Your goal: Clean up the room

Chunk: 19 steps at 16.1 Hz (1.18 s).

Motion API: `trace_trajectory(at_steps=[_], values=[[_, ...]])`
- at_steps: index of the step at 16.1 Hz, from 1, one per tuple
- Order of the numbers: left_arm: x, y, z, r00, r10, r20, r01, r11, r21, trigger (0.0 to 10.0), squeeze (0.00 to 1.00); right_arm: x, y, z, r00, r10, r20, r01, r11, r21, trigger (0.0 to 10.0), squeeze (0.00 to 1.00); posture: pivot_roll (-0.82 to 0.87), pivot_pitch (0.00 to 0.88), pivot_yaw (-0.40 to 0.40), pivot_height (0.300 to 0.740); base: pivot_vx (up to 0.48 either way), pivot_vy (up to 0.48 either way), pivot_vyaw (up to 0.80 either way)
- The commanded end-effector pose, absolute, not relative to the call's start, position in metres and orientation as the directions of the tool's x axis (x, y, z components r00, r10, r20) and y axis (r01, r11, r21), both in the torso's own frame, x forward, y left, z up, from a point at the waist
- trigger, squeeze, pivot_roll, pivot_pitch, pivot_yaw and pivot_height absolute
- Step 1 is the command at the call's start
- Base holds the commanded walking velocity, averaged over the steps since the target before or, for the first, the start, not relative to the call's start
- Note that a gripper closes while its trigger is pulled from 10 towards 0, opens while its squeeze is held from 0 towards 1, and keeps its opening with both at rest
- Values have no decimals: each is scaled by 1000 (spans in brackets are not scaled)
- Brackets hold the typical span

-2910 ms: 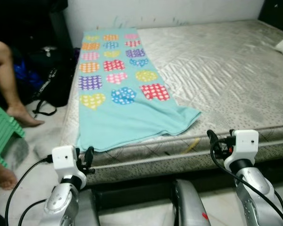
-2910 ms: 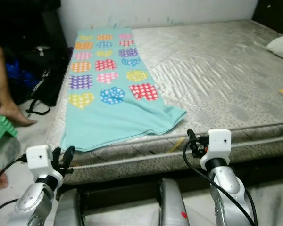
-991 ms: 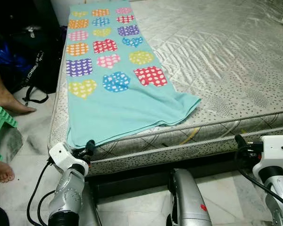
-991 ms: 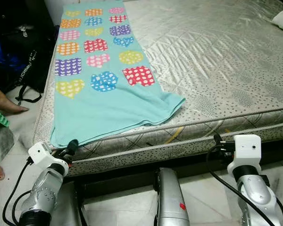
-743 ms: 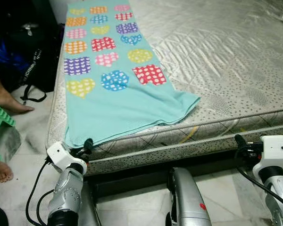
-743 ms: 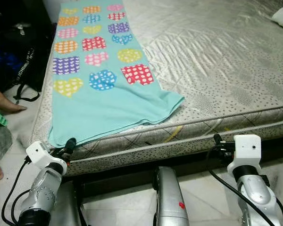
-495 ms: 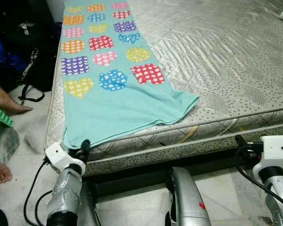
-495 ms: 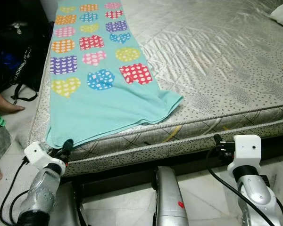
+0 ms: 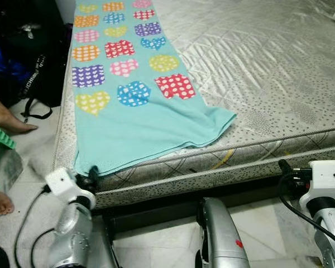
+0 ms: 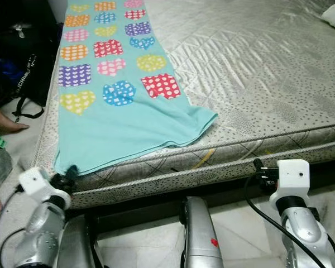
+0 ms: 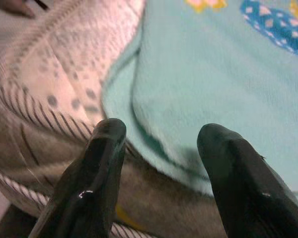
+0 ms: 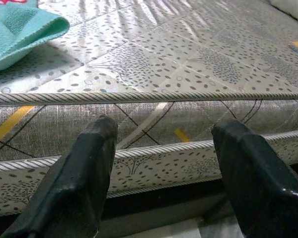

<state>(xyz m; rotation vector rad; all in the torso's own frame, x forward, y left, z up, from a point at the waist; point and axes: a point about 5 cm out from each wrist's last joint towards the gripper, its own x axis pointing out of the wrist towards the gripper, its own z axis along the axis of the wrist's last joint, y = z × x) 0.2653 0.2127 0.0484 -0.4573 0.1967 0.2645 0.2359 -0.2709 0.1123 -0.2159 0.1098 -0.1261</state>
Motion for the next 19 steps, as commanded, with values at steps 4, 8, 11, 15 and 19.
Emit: trace_trajectory(at_steps=[4,8,11,15,19], values=[[266,220,51,950,202,-239,-282,883,-375,314,0,237,-271,115,988,-129,-87,106,967,-232,10000,0,-205,86,33,490,0,0,0],[274,216,41,942,166,-290,-278,870,-407,10000,0,238,-268,115,989,-119,-85,97,969,-228,10000,0,-208,84,32,490,0,0,0],[273,210,33,934,144,-326,-278,866,-415,10000,0,238,-268,115,990,-119,-82,97,968,-230,10000,0,-210,83,34,490,0,0,0],[268,202,27,933,110,-344,-262,860,-437,10000,1000,238,-268,116,990,-118,-81,96,969,-229,10000,0,-211,84,32,490,0,0,0],[265,199,26,930,104,-352,-262,859,-440,10000,1000,238,-268,115,990,-115,-82,94,970,-224,10000,0,-204,87,35,490,0,0,0]])
